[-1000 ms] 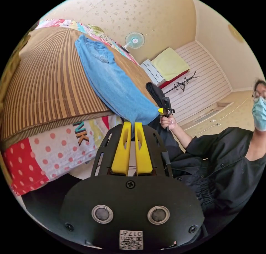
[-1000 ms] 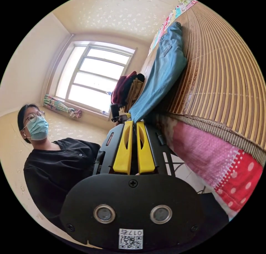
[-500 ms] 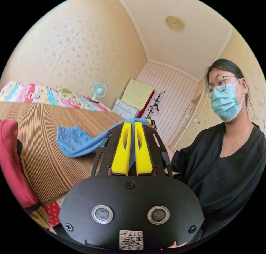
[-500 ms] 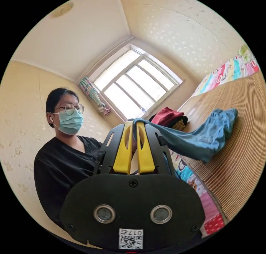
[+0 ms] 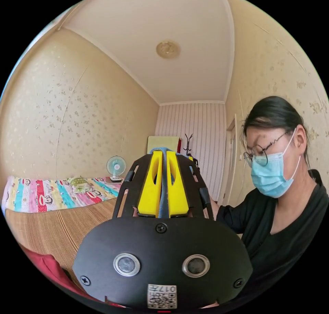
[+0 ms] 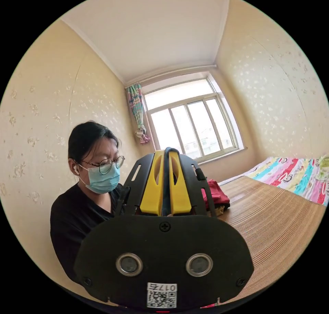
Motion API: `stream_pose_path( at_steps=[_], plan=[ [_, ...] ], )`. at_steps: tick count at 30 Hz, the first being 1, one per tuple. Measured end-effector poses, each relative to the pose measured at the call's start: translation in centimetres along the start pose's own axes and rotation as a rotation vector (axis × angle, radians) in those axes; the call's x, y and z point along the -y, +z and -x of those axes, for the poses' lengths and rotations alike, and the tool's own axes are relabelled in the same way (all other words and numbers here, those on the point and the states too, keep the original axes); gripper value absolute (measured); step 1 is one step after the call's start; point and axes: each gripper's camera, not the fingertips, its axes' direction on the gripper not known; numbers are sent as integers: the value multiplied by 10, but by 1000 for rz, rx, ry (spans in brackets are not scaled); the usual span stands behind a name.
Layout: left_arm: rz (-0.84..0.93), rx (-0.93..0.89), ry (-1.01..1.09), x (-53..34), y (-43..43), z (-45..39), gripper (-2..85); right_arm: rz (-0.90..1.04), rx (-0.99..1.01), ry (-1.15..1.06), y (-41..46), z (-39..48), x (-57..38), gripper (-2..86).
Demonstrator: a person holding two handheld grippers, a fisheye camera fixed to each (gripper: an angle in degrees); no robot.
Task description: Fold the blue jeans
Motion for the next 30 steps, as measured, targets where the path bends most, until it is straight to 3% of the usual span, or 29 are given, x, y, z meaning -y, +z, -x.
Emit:
stream_pose_path(
  at_steps=[5, 9, 12, 16, 23, 30],
  plan=[
    [-29, 120, 2, 8, 39, 30, -4, 23, -164, -23, 3, -5, 34, 21],
    [96, 115, -223, -15, 90, 125, -4, 82, -380, 143, -3, -83, 29, 21],
    [220, 217, -394, -54, 126, 200, -4, 75, -378, 318, -13, -169, -1, 21],
    [386, 345, -428, -100, 166, 256, -4, -13, -274, 510, -22, -256, -60, 20],
    [446, 168, -551, -206, 166, 295, -2, -1, -265, 646, -43, -285, -155, 19],
    [454, 56, -585, -307, 122, 240, -1, 86, -193, 599, -43, -218, -248, 20]
  ],
)
